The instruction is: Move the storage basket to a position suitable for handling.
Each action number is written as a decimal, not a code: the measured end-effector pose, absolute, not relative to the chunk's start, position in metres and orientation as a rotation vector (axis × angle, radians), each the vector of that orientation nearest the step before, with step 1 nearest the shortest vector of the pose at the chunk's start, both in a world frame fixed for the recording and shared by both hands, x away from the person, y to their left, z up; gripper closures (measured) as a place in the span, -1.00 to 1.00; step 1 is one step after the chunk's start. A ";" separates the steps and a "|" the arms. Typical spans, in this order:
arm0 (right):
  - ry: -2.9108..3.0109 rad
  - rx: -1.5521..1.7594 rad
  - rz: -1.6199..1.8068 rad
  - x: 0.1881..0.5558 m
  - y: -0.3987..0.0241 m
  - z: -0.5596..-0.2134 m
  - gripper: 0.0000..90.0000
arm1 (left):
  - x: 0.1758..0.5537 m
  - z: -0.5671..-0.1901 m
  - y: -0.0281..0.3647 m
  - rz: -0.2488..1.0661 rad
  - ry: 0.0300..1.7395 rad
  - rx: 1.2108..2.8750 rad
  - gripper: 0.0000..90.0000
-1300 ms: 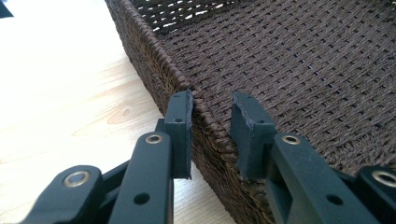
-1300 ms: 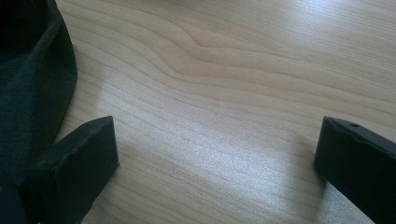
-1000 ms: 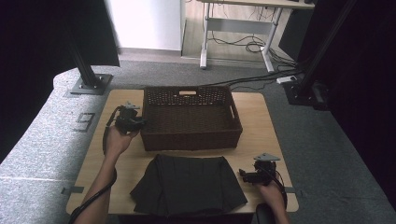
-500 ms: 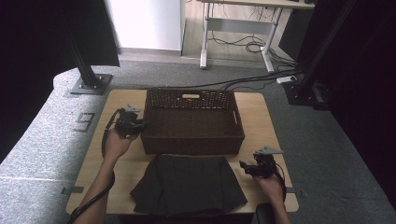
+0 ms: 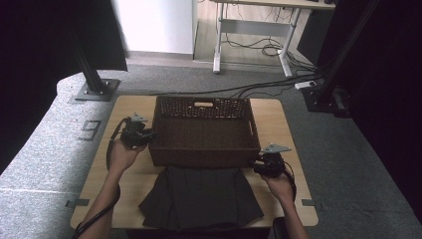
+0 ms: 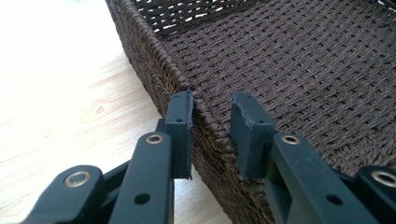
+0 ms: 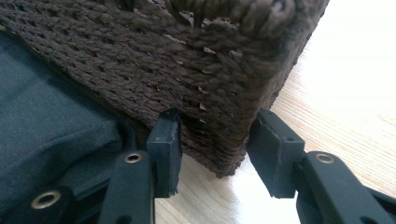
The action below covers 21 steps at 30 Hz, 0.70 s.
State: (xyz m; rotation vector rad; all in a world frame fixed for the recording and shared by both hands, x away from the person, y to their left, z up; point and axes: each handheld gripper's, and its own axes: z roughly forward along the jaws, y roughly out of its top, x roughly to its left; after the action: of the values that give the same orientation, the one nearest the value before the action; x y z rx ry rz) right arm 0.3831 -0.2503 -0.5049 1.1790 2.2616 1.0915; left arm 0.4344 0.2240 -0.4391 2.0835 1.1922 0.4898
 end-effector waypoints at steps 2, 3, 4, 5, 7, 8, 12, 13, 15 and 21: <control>2.268 1.174 1.097 0.382 -0.251 -0.505 0.21 | 0.432 -0.439 0.225 0.488 1.191 2.082 0.55; 2.268 1.173 1.101 0.380 -0.251 -0.505 0.22 | 0.431 -0.439 0.225 0.488 1.192 2.081 0.55; 2.268 1.173 1.101 0.380 -0.251 -0.505 0.22 | 0.430 -0.439 0.225 0.488 1.192 2.081 0.55; 2.268 1.171 1.101 0.377 -0.250 -0.505 0.22 | 0.428 -0.439 0.226 0.487 1.191 2.080 0.55; 2.267 1.166 1.102 0.376 -0.250 -0.505 0.22 | 0.428 -0.439 0.226 0.486 1.192 2.079 0.55; 2.267 1.166 1.102 0.376 -0.250 -0.505 0.22 | 0.427 -0.439 0.226 0.486 1.191 2.079 0.55; 2.259 1.166 1.104 0.372 -0.249 -0.506 0.22 | 0.425 -0.439 0.226 0.489 1.192 2.080 0.55; 2.256 1.171 1.108 0.371 -0.250 -0.507 0.22 | 0.426 -0.439 0.226 0.487 1.192 2.079 0.54; 2.256 1.174 1.109 0.372 -0.250 -0.507 0.22 | 0.426 -0.439 0.226 0.492 1.182 2.082 0.54; 2.214 1.205 1.096 0.366 -0.258 -0.505 -0.20 | 0.404 -0.435 0.242 0.564 1.151 1.984 -0.16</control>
State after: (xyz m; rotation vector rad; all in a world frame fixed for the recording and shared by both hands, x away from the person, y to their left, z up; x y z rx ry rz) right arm 0.3659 -0.2577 -0.5045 1.2047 2.2144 1.0965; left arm 0.4041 0.2417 -0.4347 1.9843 1.1513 0.5643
